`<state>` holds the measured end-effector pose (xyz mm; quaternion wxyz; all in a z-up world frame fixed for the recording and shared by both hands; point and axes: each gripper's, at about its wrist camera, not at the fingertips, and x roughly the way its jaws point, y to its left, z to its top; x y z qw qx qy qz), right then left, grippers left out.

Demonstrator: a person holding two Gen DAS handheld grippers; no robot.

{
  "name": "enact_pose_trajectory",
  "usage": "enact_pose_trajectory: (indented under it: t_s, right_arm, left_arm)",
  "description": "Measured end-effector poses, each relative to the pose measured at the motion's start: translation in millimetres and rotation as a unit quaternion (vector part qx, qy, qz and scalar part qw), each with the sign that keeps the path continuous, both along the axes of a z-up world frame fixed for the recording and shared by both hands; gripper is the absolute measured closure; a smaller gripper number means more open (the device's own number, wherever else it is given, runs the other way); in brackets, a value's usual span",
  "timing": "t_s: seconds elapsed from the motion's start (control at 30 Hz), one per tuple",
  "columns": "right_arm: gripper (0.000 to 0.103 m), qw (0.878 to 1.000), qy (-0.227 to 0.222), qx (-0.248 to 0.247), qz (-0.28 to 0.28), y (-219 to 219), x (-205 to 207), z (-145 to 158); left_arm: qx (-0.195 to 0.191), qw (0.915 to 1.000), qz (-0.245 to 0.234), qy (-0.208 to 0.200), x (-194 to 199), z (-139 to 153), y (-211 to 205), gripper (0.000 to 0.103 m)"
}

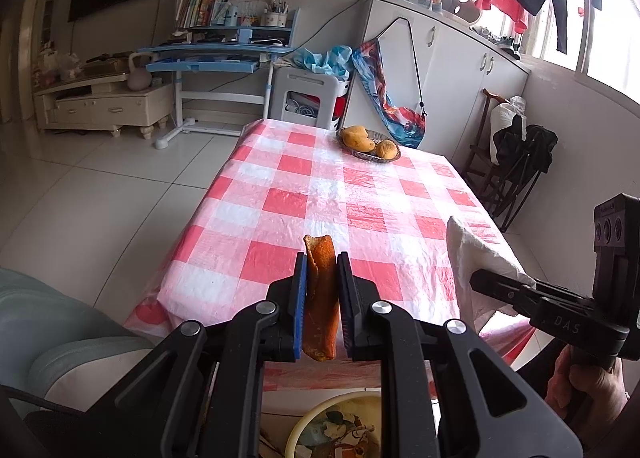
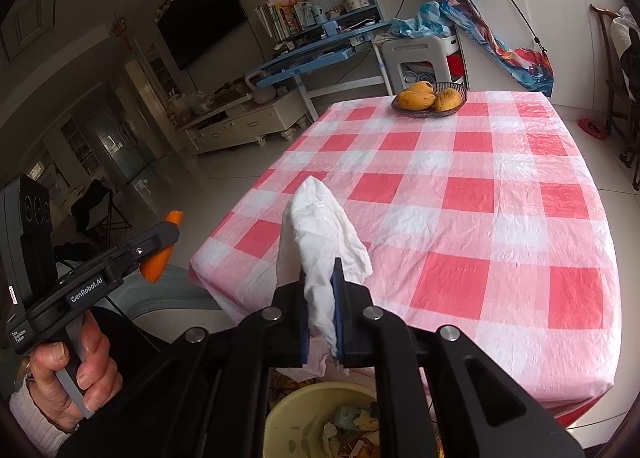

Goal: Collect trash
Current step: 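Carry the orange peel and tissue over the yellow basin with both grippers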

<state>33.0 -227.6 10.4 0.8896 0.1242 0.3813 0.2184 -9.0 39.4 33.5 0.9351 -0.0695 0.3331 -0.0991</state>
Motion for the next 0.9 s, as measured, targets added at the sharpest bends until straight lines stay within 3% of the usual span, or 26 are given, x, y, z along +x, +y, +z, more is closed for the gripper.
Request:
enact_pose_trajectory:
  t_s: [0.9]
  right_arm:
    - [0.091, 0.999, 0.022, -0.024, -0.005, 2, -45, -18]
  left_arm:
    - [-0.006, 1.0, -0.005, 0.004, -38, -8, -6, 0.088]
